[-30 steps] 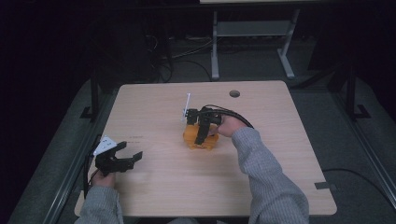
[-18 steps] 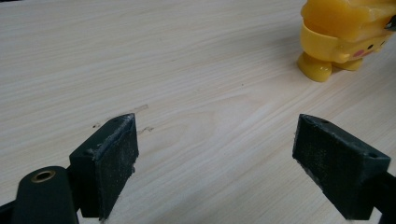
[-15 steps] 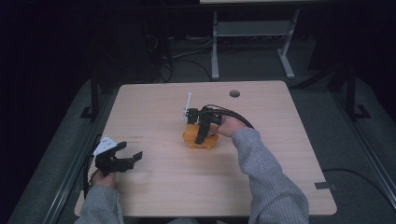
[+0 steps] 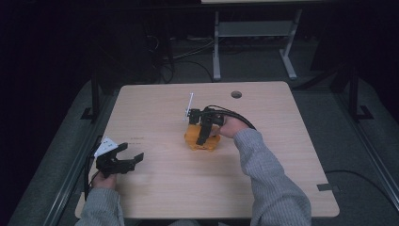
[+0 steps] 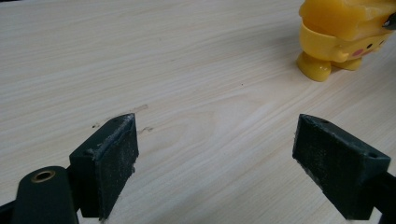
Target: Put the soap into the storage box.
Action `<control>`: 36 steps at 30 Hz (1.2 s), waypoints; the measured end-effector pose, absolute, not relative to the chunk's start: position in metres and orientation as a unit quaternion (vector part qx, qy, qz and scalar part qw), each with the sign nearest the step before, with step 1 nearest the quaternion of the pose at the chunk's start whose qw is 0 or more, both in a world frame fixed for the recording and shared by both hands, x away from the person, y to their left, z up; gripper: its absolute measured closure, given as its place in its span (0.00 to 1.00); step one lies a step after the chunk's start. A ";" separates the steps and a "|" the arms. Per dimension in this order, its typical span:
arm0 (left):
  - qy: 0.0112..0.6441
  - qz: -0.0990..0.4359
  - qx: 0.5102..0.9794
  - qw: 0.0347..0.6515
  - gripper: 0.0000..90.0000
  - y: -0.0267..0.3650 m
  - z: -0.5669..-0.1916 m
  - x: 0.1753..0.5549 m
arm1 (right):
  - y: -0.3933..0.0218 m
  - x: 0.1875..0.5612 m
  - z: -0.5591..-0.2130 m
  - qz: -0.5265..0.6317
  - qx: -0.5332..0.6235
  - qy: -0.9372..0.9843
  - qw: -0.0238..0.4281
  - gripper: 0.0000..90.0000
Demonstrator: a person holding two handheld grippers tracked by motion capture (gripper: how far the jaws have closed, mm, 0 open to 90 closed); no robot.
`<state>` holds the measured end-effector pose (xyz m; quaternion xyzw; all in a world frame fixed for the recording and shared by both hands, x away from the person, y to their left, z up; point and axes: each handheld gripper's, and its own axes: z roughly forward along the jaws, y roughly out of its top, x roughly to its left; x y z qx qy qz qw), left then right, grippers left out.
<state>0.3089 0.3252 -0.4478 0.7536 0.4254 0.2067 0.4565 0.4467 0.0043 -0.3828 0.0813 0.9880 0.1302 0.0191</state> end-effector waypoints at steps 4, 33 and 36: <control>0.426 0.207 0.753 0.457 0.15 0.325 -0.448 0.309 | 0.004 0.447 -0.383 0.132 0.084 0.987 0.020 0.23; 0.425 0.207 0.754 0.457 0.15 0.325 -0.448 0.309 | -0.001 0.442 -0.379 0.147 0.098 0.984 0.028 0.22; 0.424 0.207 0.754 0.457 0.15 0.325 -0.448 0.309 | -0.003 0.442 -0.378 0.149 0.100 0.983 0.028 0.22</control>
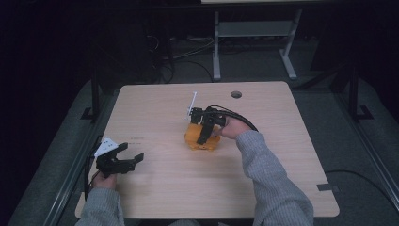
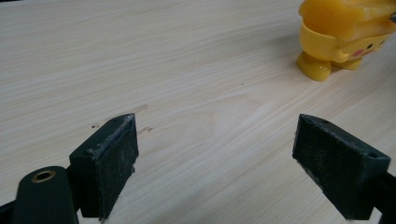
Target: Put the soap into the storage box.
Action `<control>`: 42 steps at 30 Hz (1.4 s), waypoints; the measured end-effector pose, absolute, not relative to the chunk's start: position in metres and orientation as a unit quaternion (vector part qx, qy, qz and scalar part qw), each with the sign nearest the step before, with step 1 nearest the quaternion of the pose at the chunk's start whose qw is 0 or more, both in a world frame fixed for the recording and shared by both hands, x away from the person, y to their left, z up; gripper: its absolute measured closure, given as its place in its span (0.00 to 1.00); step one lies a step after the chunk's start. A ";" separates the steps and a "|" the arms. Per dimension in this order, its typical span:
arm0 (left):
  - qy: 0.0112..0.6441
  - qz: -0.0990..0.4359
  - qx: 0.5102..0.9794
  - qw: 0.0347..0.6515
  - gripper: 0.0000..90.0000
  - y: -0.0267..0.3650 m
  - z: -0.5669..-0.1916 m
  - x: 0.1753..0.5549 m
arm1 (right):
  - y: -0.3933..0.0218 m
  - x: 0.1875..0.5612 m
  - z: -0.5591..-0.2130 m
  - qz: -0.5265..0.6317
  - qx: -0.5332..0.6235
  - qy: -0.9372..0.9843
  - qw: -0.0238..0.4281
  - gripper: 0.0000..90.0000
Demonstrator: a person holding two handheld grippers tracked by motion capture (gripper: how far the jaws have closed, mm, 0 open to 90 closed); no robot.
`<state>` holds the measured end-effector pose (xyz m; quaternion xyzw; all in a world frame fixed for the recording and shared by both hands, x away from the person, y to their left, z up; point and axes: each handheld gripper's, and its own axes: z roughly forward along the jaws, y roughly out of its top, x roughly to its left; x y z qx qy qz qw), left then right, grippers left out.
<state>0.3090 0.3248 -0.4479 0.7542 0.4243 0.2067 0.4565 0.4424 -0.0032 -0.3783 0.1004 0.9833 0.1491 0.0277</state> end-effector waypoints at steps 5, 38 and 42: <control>0.425 0.206 0.755 0.456 0.15 0.325 -0.448 0.309 | -0.005 0.441 -0.378 0.151 0.103 0.983 0.030 0.21; 0.425 0.206 0.755 0.454 0.15 0.323 -0.449 0.309 | -0.052 0.429 -0.362 0.213 0.151 0.965 0.036 0.20; 0.426 0.206 0.754 0.455 0.15 0.323 -0.449 0.309 | -0.060 0.427 -0.361 0.219 0.159 0.962 0.037 0.20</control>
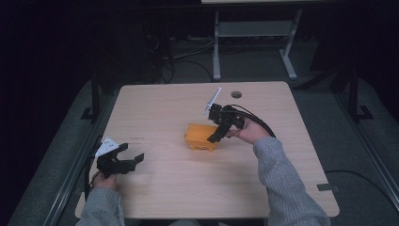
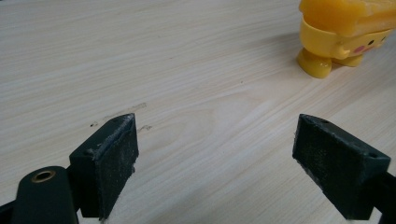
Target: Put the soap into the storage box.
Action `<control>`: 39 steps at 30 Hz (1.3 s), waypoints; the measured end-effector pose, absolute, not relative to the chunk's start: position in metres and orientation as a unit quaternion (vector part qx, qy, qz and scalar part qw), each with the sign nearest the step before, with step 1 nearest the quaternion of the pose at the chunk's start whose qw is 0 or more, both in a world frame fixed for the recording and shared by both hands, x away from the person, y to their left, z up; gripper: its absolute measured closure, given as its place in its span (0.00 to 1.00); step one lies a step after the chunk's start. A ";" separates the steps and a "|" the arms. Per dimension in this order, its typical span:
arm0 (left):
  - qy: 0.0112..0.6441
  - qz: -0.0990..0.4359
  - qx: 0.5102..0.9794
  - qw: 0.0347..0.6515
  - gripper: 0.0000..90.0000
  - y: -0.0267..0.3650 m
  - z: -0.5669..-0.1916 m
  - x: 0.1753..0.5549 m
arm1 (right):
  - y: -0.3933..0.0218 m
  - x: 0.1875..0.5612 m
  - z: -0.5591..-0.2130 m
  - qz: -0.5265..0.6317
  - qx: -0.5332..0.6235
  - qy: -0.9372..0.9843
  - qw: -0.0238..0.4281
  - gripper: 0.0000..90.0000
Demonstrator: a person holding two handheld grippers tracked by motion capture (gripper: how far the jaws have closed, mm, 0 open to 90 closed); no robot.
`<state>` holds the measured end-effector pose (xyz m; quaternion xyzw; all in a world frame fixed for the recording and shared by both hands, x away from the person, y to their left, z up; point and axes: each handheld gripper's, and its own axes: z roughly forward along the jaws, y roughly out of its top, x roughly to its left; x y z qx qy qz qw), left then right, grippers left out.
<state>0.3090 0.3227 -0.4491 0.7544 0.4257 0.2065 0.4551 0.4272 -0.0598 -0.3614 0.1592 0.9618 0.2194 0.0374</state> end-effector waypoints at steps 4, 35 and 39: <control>0.425 0.206 0.755 0.454 0.15 0.323 -0.449 0.309 | -0.065 0.426 -0.362 0.220 0.167 0.961 0.034 0.20; 0.424 0.206 0.758 0.451 0.15 0.322 -0.450 0.309 | -0.108 0.410 -0.374 0.239 0.216 0.946 0.026 0.20; 0.425 0.206 0.757 0.451 0.15 0.322 -0.450 0.309 | -0.113 0.408 -0.375 0.242 0.221 0.944 0.027 0.19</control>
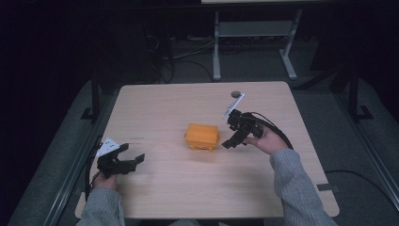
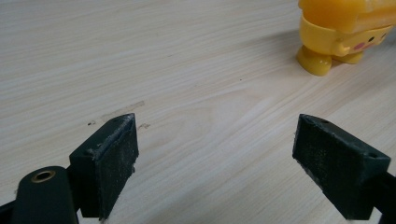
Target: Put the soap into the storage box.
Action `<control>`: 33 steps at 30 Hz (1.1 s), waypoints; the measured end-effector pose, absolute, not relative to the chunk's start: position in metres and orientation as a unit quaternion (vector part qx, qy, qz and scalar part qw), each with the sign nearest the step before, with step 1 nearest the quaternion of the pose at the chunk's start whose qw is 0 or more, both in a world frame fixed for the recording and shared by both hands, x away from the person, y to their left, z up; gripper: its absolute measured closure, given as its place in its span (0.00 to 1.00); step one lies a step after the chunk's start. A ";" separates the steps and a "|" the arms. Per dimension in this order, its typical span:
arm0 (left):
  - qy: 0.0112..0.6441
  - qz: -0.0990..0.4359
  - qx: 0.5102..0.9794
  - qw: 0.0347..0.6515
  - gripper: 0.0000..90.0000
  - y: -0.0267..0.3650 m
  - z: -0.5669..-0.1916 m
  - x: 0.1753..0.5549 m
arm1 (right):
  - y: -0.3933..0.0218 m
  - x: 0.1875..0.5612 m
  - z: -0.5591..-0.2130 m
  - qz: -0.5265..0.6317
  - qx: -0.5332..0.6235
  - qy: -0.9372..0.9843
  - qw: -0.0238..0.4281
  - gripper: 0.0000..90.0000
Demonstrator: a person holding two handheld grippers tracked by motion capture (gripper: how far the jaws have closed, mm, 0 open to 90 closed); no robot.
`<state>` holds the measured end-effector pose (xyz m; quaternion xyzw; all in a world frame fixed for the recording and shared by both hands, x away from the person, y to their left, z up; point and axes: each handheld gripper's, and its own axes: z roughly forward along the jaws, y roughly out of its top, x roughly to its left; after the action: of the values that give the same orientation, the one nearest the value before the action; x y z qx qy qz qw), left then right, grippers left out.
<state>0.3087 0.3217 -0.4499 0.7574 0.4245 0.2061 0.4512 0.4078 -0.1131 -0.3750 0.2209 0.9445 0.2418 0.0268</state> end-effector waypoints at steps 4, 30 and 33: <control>0.424 0.206 0.758 0.451 0.15 0.322 -0.450 0.309 | -0.118 0.406 -0.377 0.239 0.227 0.944 0.027 0.18; 0.425 0.204 0.761 0.447 0.15 0.319 -0.451 0.308 | -0.160 0.387 -0.391 0.253 0.268 0.929 0.023 0.18; 0.424 0.204 0.760 0.447 0.15 0.319 -0.451 0.308 | -0.165 0.385 -0.394 0.253 0.272 0.928 0.023 0.18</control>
<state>0.3084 0.3187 -0.4512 0.7604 0.4244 0.2040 0.4473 0.3854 -0.1651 -0.3944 0.2718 0.9281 0.2533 0.0231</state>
